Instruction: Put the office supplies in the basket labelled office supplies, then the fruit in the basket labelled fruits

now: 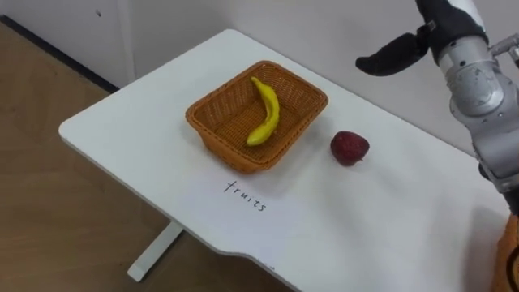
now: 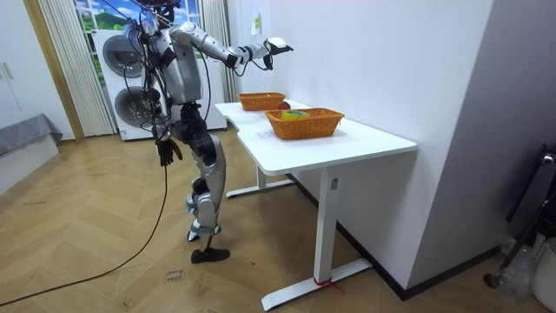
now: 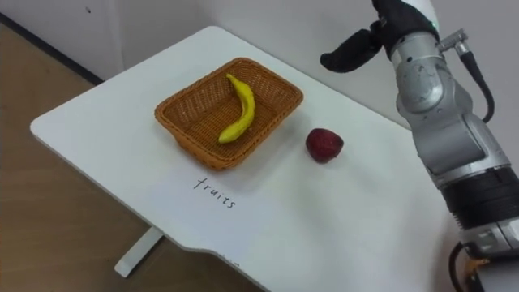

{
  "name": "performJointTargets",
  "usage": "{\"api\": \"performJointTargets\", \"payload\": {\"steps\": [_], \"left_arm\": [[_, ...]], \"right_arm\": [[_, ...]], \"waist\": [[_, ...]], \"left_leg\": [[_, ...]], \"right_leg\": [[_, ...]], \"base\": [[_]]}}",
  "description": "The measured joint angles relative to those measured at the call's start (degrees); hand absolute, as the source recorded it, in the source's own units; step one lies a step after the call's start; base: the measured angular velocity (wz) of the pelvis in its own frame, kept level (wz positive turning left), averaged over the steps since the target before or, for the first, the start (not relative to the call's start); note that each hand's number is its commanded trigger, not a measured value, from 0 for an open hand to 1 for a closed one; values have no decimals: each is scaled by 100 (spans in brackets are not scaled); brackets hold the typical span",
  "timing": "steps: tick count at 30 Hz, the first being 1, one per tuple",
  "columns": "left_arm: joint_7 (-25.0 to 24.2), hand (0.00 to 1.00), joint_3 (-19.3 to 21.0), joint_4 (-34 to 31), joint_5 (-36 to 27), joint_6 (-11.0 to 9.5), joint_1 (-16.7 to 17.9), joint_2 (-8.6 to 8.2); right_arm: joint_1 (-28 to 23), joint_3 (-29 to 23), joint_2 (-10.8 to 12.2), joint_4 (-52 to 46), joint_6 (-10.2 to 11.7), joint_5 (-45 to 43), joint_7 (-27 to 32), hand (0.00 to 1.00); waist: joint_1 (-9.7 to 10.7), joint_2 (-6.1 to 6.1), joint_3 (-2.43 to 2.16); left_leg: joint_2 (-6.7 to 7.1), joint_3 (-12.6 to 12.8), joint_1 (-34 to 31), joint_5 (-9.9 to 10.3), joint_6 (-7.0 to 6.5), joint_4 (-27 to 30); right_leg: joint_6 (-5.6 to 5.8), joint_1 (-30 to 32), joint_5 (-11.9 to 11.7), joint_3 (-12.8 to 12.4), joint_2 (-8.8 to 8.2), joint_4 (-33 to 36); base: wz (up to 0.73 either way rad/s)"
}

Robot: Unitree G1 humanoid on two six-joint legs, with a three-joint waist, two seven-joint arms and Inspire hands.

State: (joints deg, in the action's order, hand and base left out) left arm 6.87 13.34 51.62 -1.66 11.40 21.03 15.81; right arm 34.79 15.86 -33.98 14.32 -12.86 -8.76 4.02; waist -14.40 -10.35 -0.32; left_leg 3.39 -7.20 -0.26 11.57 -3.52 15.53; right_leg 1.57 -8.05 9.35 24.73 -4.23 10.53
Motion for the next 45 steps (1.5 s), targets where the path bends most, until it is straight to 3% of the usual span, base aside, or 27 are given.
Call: {"api": "performJointTargets", "payload": {"steps": [6,8,14,19,29,38,45], "left_arm": [[-13,0,-2,2,12,37,-2,-10],[5,0,-3,15,14,53,-7,-10],[15,0,-1,129,138,80,-5,-8],[-54,0,5,130,156,79,-4,-9],[-373,0,15,131,238,111,-29,22],[-588,0,17,133,249,96,-57,118],[-604,0,3,179,236,112,-95,185]], "right_arm": [[-53,4,-118,215,-200,-3,-170,0],[-80,53,-120,397,-219,-4,-177,0],[-468,85,-119,477,-221,-31,-481,0],[-546,90,-114,523,-213,-43,-697,0],[-685,328,-104,1171,-280,-76,-1131,0],[-801,548,-100,1215,-300,-97,-1587,0],[-801,888,-101,1241,-350,-110,-1821,0]], "waist": [[17,-73,-42],[-17,-95,-15],[-171,-107,5],[-218,-45,73],[-496,-27,89],[-599,-236,84],[-747,-270,71]], "left_leg": [[-4,55,110,-31,0,-101],[-3,50,231,-30,-3,-148],[12,36,327,-24,-19,-188],[31,19,310,-29,-27,-188],[30,25,313,-26,-36,-192],[26,28,303,-22,-42,-193],[32,34,298,-14,-51,-168]], "right_leg": [[2,-31,2,-99,4,0],[2,-130,2,-105,2,0],[3,-203,2,-100,-15,1],[6,-200,4,-117,-28,0],[12,-189,8,-92,-32,0],[12,-183,8,-95,-30,-4],[12,-179,8,-41,-43,7]], "base": [[-7],[0],[1],[3],[0],[0],[0]]}}
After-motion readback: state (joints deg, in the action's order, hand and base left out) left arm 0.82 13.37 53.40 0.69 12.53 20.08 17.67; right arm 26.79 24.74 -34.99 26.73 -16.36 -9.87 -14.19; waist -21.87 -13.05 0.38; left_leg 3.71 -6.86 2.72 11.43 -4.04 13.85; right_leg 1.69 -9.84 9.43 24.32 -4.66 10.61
